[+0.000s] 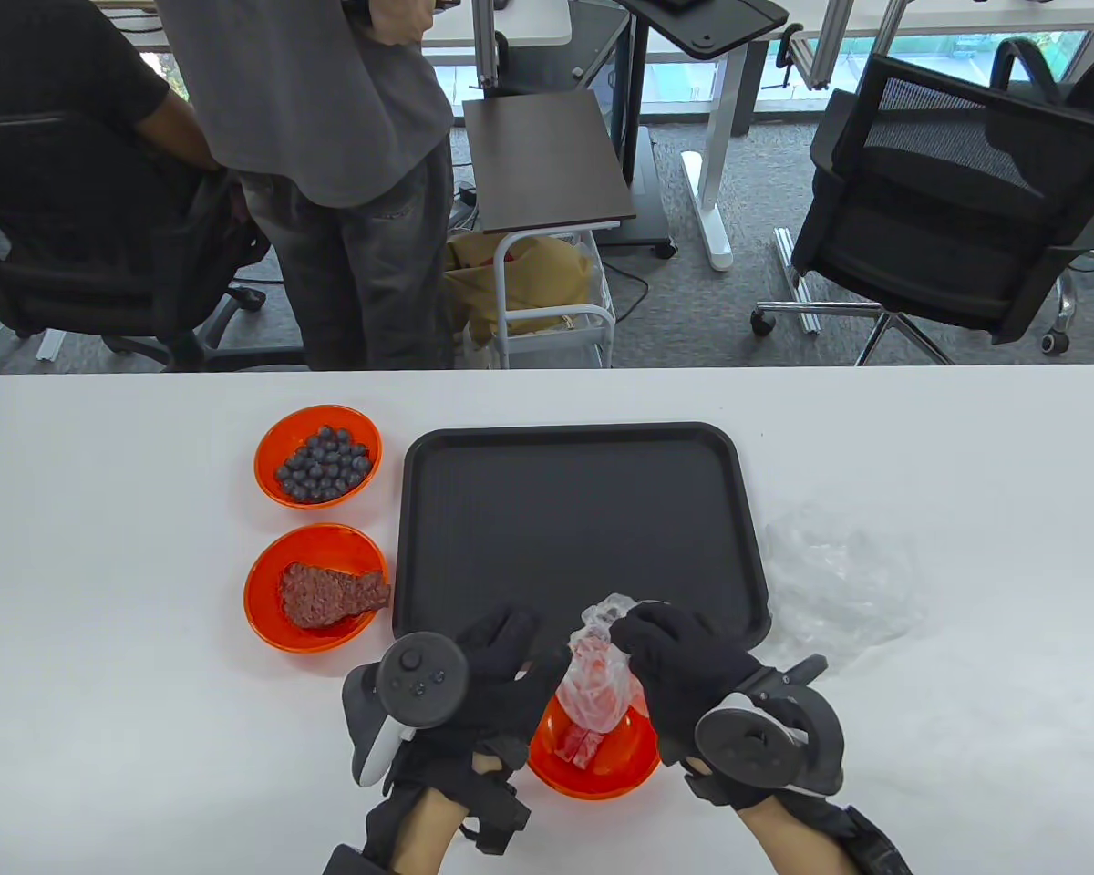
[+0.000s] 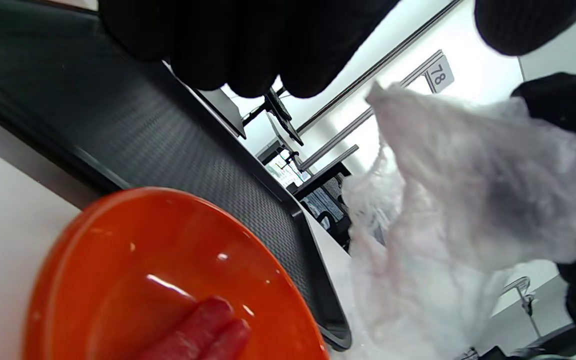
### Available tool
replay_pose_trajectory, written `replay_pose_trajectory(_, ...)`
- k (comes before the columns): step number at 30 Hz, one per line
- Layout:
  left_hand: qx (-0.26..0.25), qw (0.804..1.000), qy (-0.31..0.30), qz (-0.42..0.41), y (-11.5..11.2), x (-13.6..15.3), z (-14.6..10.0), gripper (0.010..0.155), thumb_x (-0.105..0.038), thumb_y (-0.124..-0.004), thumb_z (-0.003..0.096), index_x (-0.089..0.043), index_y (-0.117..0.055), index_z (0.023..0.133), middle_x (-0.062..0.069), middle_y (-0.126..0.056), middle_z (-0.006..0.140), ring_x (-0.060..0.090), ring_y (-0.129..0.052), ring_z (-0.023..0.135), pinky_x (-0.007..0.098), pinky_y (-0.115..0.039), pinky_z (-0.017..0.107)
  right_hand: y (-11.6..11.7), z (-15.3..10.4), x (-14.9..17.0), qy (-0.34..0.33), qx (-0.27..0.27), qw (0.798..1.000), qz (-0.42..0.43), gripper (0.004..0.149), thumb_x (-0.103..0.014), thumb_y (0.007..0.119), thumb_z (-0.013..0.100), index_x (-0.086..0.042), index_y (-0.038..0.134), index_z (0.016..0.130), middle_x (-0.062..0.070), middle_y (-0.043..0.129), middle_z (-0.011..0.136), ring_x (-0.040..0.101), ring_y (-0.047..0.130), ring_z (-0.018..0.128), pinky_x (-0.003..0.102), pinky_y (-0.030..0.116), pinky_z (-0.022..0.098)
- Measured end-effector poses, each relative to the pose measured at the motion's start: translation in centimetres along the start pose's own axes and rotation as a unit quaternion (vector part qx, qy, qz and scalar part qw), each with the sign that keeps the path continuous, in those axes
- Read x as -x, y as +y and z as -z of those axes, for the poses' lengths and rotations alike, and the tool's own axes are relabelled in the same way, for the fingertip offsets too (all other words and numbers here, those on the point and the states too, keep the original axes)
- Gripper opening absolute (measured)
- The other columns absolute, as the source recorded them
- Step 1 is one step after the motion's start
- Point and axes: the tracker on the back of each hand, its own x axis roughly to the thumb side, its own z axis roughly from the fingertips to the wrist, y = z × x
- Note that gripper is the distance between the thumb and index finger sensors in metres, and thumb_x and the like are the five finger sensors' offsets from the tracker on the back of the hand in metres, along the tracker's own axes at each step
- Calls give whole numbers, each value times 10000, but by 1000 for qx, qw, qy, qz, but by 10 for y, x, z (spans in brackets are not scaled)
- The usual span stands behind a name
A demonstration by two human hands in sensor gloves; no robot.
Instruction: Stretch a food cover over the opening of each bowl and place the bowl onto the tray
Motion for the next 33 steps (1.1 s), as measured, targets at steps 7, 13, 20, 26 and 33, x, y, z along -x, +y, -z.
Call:
replay_pose_trajectory(7, 50, 994, 2, -98, -10, 1, 3, 656, -583, -887, 485, -180, -777, 990, 111, -893, 1030, 407, -922, 937, 554, -778, 714, 13, -4, -7, 1, 32, 999, 42, 399, -227, 1027, 380, -263, 955, 771, 39, 1010, 774, 261, 1131, 542, 326, 1016, 349)
replay_pose_trajectory(13, 10, 992, 10, -121, -16, 2, 6, 454, -373, -945, 472, -219, -870, 892, 51, -1039, 848, 322, -1082, 748, 492, -919, 607, 22, -7, -2, 25, -8, 997, 74, 435, -233, 1006, 401, -235, 930, 829, 67, 985, 820, 285, 1119, 587, 337, 1012, 380)
replay_pose_trajectory(20, -52, 990, 6, -129, 9, 12, -1, 426, -305, -926, 459, -238, -899, 879, 51, -1094, 761, 311, -1132, 648, 487, -960, 536, 9, -18, 37, 104, -41, 982, 153, 627, -262, 918, 452, -129, 735, 1037, 168, 793, 1018, 426, 938, 817, 472, 881, 541)
replay_pose_trajectory(26, -4, 975, -54, -216, 20, 14, -6, 420, -298, -891, 468, -255, -885, 885, 37, -1087, 759, 308, -1110, 655, 490, -942, 550, 18, -20, 73, 207, -9, 954, 217, 530, -229, 807, 501, -106, 779, 1016, 213, 827, 989, 458, 970, 768, 473, 898, 505)
replay_pose_trajectory(33, 54, 951, -101, -286, 10, 8, -2, 416, -302, -868, 484, -271, -864, 899, 24, -1060, 785, 302, -1090, 679, 488, -925, 576, 57, -22, 68, 222, -77, 877, 418, 708, -357, 941, 457, -71, 703, 1058, 241, 760, 1026, 457, 948, 805, 426, 909, 520)
